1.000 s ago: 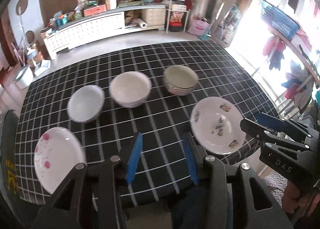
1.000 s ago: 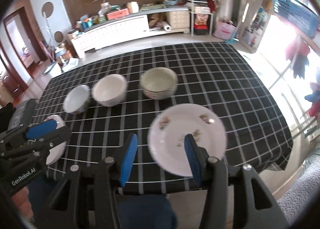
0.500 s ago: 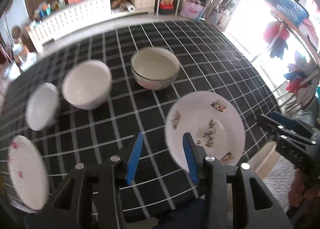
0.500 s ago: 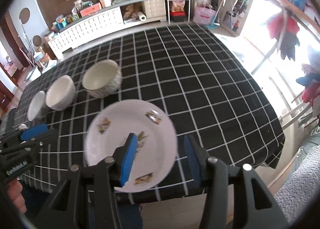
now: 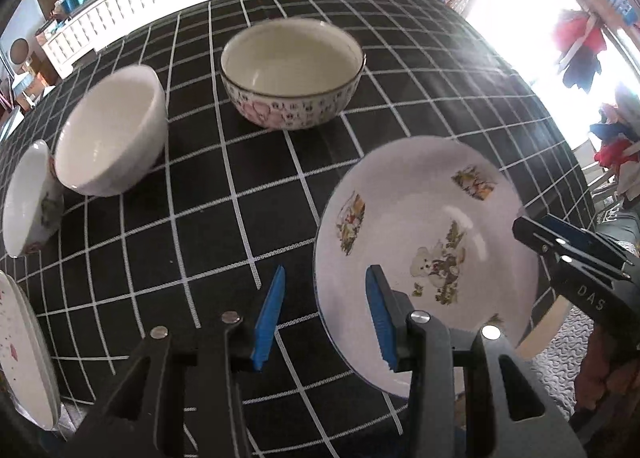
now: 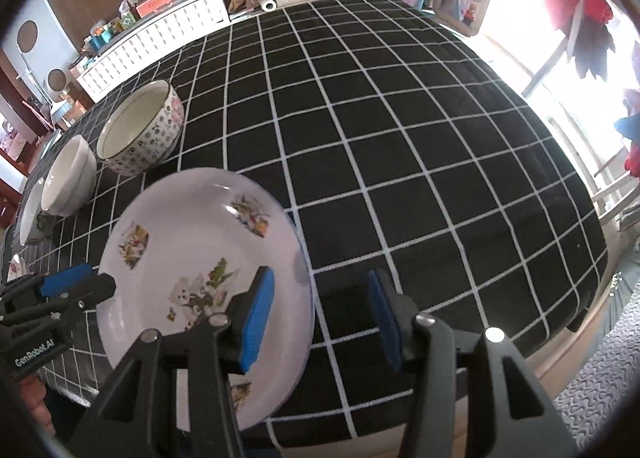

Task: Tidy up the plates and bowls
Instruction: 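Move the left gripper to the bear-print plate and grasp its rim, then carry the bear-print plate over the stacked pink-spotted plate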

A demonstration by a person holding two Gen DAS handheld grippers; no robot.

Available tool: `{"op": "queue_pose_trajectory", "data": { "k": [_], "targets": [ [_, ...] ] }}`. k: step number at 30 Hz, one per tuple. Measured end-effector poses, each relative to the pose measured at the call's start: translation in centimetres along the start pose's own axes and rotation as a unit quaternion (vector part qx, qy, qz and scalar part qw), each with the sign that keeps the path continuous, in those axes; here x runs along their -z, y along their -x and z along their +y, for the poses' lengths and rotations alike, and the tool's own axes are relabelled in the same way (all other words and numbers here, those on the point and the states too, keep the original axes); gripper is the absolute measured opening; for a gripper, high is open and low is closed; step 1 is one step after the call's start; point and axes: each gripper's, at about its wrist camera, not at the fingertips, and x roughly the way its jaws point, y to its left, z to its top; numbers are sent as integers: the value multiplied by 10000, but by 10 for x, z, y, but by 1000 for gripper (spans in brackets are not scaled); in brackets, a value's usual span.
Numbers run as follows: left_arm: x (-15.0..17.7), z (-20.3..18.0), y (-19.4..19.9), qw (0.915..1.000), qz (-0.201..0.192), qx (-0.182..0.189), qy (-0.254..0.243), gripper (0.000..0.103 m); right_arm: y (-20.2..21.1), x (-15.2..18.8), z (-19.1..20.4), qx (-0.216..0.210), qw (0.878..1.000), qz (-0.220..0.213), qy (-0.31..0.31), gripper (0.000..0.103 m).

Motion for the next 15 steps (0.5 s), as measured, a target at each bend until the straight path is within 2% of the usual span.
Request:
{"op": "queue_pose_trajectory", "data": {
  "k": [2,5,9,13,15],
  "targets": [
    [1,1,-6,10000,16,31,24,37,-3,0,1,15,10000,-45,67,53],
    [3,3,-12,9999,98,102,51,26,-7,1,2,43,9999,33,90,46],
    [5,2,-17,9997,130,199,36,19,-10,3,9,30,9998,58,161,38],
    [7,-3,-14,9998,113,124,-71,17,-7,4,20,-55,9997,-31,249,30],
    [8,-2,-14,9997,135,195,-53,17,-7,5,27,149,9992,-68,359,30]
  ]
}}
